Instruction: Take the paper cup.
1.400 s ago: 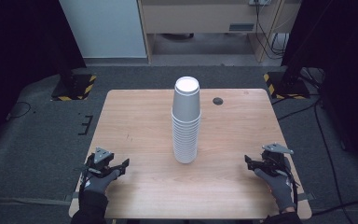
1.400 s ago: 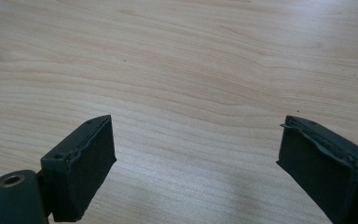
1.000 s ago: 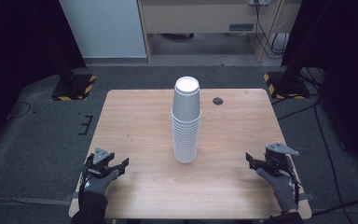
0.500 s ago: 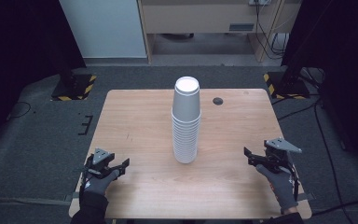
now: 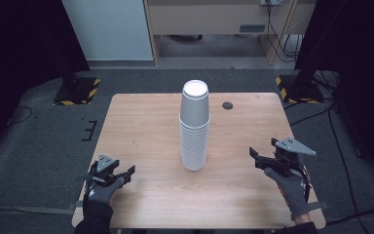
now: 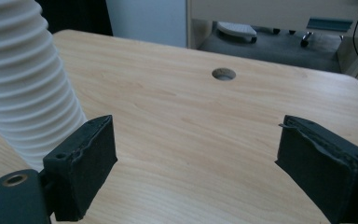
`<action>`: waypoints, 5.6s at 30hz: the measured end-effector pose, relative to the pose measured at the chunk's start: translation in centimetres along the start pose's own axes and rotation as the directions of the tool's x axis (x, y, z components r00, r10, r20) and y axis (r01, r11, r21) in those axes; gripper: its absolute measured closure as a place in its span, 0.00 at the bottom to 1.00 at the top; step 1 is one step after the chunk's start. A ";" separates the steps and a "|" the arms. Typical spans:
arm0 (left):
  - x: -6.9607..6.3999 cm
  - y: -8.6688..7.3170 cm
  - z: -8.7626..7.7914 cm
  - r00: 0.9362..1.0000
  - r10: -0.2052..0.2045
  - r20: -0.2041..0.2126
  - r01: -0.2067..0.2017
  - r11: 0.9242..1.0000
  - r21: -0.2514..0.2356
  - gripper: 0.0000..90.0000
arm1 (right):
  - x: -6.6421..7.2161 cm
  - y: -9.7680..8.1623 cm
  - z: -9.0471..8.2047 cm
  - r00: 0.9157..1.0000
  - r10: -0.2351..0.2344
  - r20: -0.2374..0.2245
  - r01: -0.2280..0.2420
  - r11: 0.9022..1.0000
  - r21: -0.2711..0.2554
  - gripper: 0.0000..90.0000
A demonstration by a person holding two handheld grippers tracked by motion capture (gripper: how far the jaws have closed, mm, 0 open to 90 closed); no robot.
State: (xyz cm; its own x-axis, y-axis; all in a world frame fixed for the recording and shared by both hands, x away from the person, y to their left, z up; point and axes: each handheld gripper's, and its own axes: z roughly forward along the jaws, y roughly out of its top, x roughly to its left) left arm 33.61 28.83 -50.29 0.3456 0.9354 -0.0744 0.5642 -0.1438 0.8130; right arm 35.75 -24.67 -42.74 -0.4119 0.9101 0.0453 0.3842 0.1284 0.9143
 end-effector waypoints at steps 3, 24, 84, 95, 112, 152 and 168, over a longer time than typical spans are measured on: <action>0.0 0.0 -0.1 1.000 -0.005 0.003 0.005 1.000 -0.009 0.30 | 0.2 0.6 -0.2 1.000 -0.003 -0.009 0.003 1.000 -0.018 0.13; 0.0 0.0 -0.1 1.000 -0.005 0.006 0.005 1.000 -0.005 0.30 | 3.0 6.6 -0.8 0.996 -0.043 -0.080 0.032 0.991 -0.132 0.13; 0.2 0.0 -0.2 1.000 -0.002 -0.005 0.002 1.000 -0.009 0.30 | 13.8 15.3 6.0 0.949 -0.130 -0.287 0.068 0.974 -0.216 0.12; 0.2 0.0 -0.2 1.000 0.000 -0.005 0.000 1.000 -0.008 0.30 | 14.8 15.3 7.5 0.956 -0.139 -0.259 0.089 0.976 -0.196 0.13; 0.3 0.0 -0.2 1.000 -0.002 -0.009 0.002 1.000 -0.010 0.30 | 14.7 16.1 7.1 0.957 -0.144 -0.251 0.083 0.967 -0.242 0.18; 0.2 0.1 -0.2 1.000 0.003 -0.010 -0.003 1.000 -0.010 0.30 | 13.0 21.1 3.1 0.950 -0.084 -0.302 -0.033 0.931 -0.363 0.18; 0.2 0.1 -0.3 1.000 0.002 -0.014 -0.002 1.000 -0.011 0.30 | 10.1 20.1 -0.1 0.961 -0.059 -0.269 -0.051 0.922 -0.384 0.18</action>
State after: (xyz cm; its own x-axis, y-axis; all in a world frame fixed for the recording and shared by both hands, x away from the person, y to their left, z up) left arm 33.54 29.14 -50.11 0.3361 0.9396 -0.0646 0.5553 -0.1423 0.8194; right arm 39.25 -12.96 -23.90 -0.6407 0.7616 0.0976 0.0577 -0.0790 0.9952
